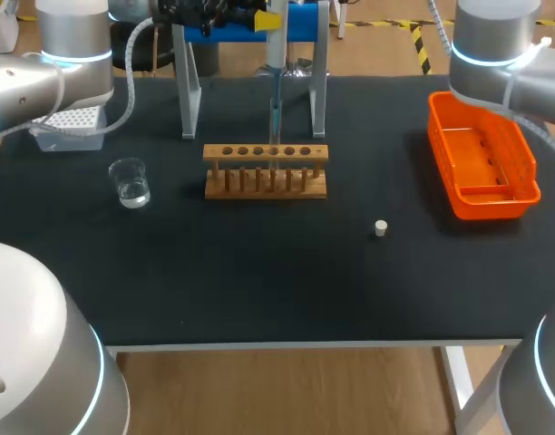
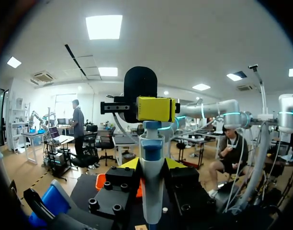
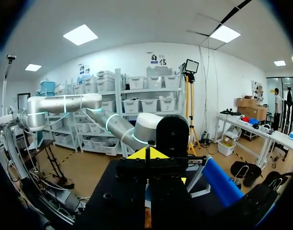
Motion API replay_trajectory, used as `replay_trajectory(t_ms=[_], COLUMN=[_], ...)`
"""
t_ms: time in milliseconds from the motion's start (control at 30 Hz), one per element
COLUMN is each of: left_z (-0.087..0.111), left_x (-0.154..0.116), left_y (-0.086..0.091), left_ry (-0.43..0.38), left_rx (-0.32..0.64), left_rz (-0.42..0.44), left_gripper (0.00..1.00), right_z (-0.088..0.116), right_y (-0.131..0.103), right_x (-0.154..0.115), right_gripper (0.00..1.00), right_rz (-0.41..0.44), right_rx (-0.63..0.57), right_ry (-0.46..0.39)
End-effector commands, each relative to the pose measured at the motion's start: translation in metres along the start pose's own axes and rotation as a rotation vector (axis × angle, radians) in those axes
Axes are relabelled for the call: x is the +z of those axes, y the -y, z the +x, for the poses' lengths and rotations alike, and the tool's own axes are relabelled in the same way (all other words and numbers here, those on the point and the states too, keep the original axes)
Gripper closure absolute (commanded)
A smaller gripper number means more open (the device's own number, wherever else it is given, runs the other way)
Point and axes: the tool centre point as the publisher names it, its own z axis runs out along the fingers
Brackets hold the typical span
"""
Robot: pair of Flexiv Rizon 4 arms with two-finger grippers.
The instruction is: Invert the test tube, pick up the pipette, mount the tip to pipette, aspirate from beaker and dispense into the tube, eject the tip, return the pipette, and cap with the stopper.
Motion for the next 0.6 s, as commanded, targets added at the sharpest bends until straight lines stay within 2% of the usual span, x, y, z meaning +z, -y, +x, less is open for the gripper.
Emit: replay_trajectory(t_ms=[33,333,600], left_z=[-0.004,-0.004,-0.004], left_x=[-0.002,-0.002,-0.002], left_y=[0.004,0.004,0.004], left_ry=[-0.008,-0.008,-0.008], left_rx=[0.001,0.001,0.001], left_rz=[0.001,0.001,0.001], left_gripper=[1.00,1.00,1.00], right_z=[0.000,0.001,0.000], right_y=[0.010,0.013,-0.012], right_x=[0.001,0.002,-0.009], right_gripper=[1.00,1.00,1.00], right_rz=[0.001,0.005,-0.031], right_rx=[0.005,0.014,-0.036], right_ry=[-0.004,-0.006,0.023])
